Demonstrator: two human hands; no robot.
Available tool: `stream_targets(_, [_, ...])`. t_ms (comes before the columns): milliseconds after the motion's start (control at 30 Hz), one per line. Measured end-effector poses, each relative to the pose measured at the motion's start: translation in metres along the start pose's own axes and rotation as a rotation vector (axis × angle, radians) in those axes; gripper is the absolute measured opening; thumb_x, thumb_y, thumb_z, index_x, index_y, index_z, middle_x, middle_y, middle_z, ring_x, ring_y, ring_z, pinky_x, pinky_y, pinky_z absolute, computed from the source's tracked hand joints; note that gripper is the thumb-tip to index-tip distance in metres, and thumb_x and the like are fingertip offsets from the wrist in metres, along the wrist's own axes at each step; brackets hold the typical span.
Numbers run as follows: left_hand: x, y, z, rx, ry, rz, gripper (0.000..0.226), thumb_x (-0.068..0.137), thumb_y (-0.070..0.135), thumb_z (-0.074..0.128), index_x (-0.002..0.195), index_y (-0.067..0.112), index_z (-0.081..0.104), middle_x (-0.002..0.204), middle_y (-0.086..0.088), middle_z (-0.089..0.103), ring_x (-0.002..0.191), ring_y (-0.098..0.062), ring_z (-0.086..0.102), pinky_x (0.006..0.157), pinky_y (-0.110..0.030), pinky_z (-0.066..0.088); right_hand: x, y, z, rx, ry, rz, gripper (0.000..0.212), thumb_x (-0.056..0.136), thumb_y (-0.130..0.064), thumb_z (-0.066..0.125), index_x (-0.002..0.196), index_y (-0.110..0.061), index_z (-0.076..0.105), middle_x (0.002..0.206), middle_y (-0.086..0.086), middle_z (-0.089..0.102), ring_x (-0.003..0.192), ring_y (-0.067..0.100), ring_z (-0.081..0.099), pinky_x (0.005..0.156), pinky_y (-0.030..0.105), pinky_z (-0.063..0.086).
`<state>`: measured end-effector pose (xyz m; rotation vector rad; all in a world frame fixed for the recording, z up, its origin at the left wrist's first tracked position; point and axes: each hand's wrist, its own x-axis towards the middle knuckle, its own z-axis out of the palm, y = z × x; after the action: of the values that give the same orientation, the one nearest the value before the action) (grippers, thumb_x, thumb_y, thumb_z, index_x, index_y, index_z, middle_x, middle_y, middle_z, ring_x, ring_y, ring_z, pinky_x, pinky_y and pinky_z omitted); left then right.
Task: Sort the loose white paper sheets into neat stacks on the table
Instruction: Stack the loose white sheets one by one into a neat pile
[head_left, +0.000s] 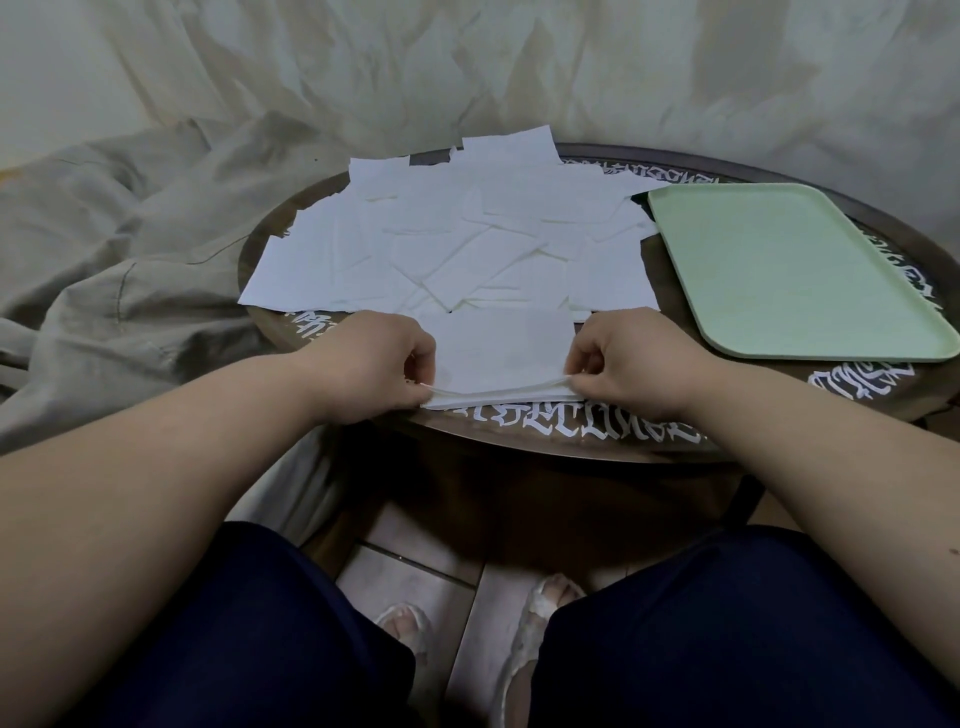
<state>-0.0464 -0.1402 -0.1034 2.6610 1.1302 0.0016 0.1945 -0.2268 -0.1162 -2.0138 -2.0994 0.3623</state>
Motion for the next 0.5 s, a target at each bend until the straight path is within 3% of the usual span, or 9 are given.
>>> stream_targets(167, [0.0,0.0038,-0.0001,0.007,0.009,0.028,0.016,0.077,0.034,0.075,0.083,0.025,0.064,0.093,0.005,0.062,0.085,-0.014,0.057,0.08,-0.03,0.045,-0.0009,-0.0003,-0.0003,0.024,0.022,-0.003,0.008,0.081,-0.021,0.064,0.08,-0.02,0.072,0.088,-0.003,0.067,0.079,0.014,0.061,0.076,0.031,0.05])
stream_targets(500, [0.0058,0.0056,0.0056,0.117,0.026,0.078,0.019,0.081,0.036,0.068,0.095,0.024,0.064,0.105,0.008,0.06,0.095,-0.012,0.056,0.084,-0.028,0.042,-0.0001,-0.0007,0.0009,0.03,0.012,-0.006,0.01,0.081,-0.022,0.064,0.075,-0.02,0.071,0.083,-0.004,0.068,0.077,0.013,0.061,0.074,0.029,0.049])
